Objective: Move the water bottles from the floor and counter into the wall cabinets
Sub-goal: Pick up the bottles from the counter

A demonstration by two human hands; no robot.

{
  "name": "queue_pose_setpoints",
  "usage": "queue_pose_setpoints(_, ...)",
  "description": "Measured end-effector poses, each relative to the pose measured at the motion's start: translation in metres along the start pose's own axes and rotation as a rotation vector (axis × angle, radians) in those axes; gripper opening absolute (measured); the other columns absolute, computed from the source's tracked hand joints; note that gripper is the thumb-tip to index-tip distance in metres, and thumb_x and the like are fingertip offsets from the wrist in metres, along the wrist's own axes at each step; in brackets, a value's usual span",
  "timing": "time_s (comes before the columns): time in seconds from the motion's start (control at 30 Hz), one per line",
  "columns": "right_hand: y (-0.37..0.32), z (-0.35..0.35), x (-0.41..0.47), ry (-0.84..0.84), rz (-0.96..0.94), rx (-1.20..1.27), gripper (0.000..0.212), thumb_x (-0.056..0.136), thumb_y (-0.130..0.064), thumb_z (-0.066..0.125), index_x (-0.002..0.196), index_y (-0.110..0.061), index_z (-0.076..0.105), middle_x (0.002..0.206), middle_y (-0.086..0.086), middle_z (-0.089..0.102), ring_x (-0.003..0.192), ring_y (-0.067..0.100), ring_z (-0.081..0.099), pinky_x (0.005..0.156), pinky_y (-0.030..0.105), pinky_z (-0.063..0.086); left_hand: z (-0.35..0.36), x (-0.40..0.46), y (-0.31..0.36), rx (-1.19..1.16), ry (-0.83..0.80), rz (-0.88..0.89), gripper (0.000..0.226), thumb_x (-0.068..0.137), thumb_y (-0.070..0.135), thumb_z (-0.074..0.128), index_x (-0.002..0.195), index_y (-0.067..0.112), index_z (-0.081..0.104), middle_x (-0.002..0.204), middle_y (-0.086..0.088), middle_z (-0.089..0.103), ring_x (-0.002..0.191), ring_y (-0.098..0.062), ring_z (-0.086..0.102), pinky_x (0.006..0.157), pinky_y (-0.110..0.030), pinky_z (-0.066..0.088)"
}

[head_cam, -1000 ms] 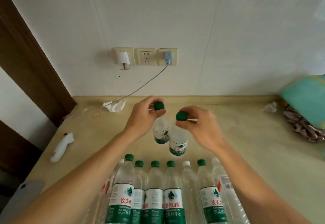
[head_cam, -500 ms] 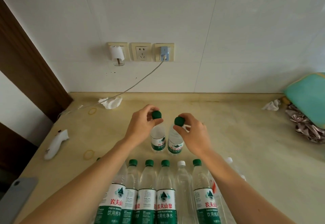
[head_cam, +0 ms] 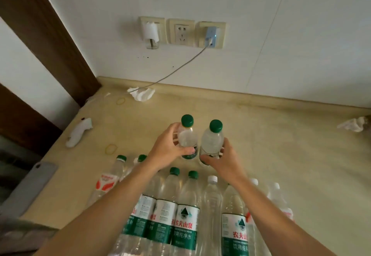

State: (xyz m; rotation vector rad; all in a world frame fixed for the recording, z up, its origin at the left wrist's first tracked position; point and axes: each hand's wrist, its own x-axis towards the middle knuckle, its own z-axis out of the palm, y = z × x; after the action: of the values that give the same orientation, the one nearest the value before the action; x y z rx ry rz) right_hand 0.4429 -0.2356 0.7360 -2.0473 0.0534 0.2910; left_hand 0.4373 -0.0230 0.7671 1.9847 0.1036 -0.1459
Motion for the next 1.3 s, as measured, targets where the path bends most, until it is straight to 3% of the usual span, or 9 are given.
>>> queue_pose_setpoints(0.17,0.015,0.010,0.014,-0.003,0.006,0.013,0.071,0.070,-0.031,0.090,0.120,-0.038,0.040,0.103,-0.022,0.059,0.103,0.013,0.063,0.084,0.034,0.055,0.017,-0.006,-0.012,-0.029,0.052,-0.074,0.075,0.072,0.029,0.091,0.134,0.029,0.048,0.127,0.010,0.062,0.118,-0.012,0.060,0.105,-0.039,0.050)
queue_pose_setpoints(0.3,0.021,0.012,0.013,0.042,-0.027,0.045,0.072,0.066,-0.032,0.092,0.118,-0.041,0.043,0.103,-0.025,0.062,0.097,-0.002,0.061,0.078,0.026,0.053,0.025,-0.004,-0.014,-0.010,0.087,-0.115,0.075,0.072,0.029,0.090,0.132,0.024,0.044,0.125,0.006,0.061,0.116,-0.015,0.061,0.096,-0.032,0.052)
queue_pose_setpoints(0.47,0.020,0.012,0.009,0.066,-0.028,0.099,0.069,0.067,-0.024,0.092,0.119,-0.037,0.049,0.107,-0.020,0.065,0.101,-0.001,0.062,0.079,0.024,0.053,0.024,-0.002,-0.016,0.011,0.073,-0.099,0.067,0.073,0.029,0.089,0.124,0.027,0.045,0.117,0.007,0.063,0.107,-0.012,0.063,0.079,-0.020,0.050)
queue_pose_setpoints(0.67,0.016,0.005,-0.015,0.144,-0.009,0.142,0.061,0.065,-0.027,0.093,0.102,-0.050,0.051,0.100,-0.028,0.066,0.093,-0.012,0.062,0.071,0.013,0.048,0.012,-0.016,-0.010,-0.044,0.085,-0.018,0.065,0.068,0.039,0.090,0.118,0.032,0.049,0.116,0.010,0.064,0.107,-0.012,0.065,0.088,-0.030,0.057)
queue_pose_setpoints(0.73,0.004,-0.002,-0.025,0.195,-0.024,0.171,0.060,0.063,-0.029,0.094,0.098,-0.053,0.051,0.094,-0.033,0.066,0.090,-0.016,0.061,0.072,0.014,0.048,0.006,-0.023,0.001,-0.066,0.125,0.042,0.065,0.066,0.040,0.090,0.116,0.036,0.050,0.115,0.013,0.065,0.106,-0.009,0.065,0.085,-0.027,0.058)
queue_pose_setpoints(0.87,-0.038,-0.028,-0.053,0.282,-0.106,0.244,0.061,0.058,-0.035,0.093,0.099,-0.053,0.053,0.096,-0.032,0.067,0.093,-0.013,0.062,0.076,0.018,0.050,-0.011,-0.037,0.043,-0.109,0.133,0.161,0.065,0.064,0.038,0.090,0.116,0.042,0.052,0.114,0.018,0.065,0.102,-0.004,0.066,0.077,-0.018,0.056)
queue_pose_setpoints(1.0,-0.091,-0.073,-0.091,0.372,-0.226,0.318,0.066,0.054,-0.038,0.091,0.112,-0.036,0.060,0.102,-0.018,0.073,0.094,-0.004,0.067,0.076,0.020,0.052,-0.023,-0.049,0.112,-0.164,0.105,0.318,0.066,0.058,0.041,0.088,0.114,0.041,0.054,0.110,0.019,0.067,0.094,0.001,0.067,0.068,-0.012,0.054)
queue_pose_setpoints(1.2,-0.177,-0.146,-0.147,0.510,-0.432,0.383,0.060,0.061,-0.030,0.093,0.113,-0.032,0.061,0.105,-0.011,0.075,0.101,0.008,0.070,0.087,0.033,0.058,-0.035,-0.075,0.240,-0.258,0.143,0.575,0.068,0.054,0.053,0.084,0.114,0.041,0.056,0.110,0.022,0.067,0.096,0.001,0.067,0.071,-0.013,0.054)
queue_pose_setpoints(1.3,-0.222,-0.185,-0.175,0.569,-0.551,0.395,0.056,0.058,-0.036,0.092,0.106,-0.037,0.063,0.103,-0.012,0.075,0.098,0.008,0.071,0.083,0.032,0.058,-0.043,-0.093,0.301,-0.291,0.188,0.685,0.069,0.054,0.055,0.083,0.116,0.038,0.056,0.111,0.019,0.067,0.098,-0.002,0.067,0.077,-0.023,0.056)
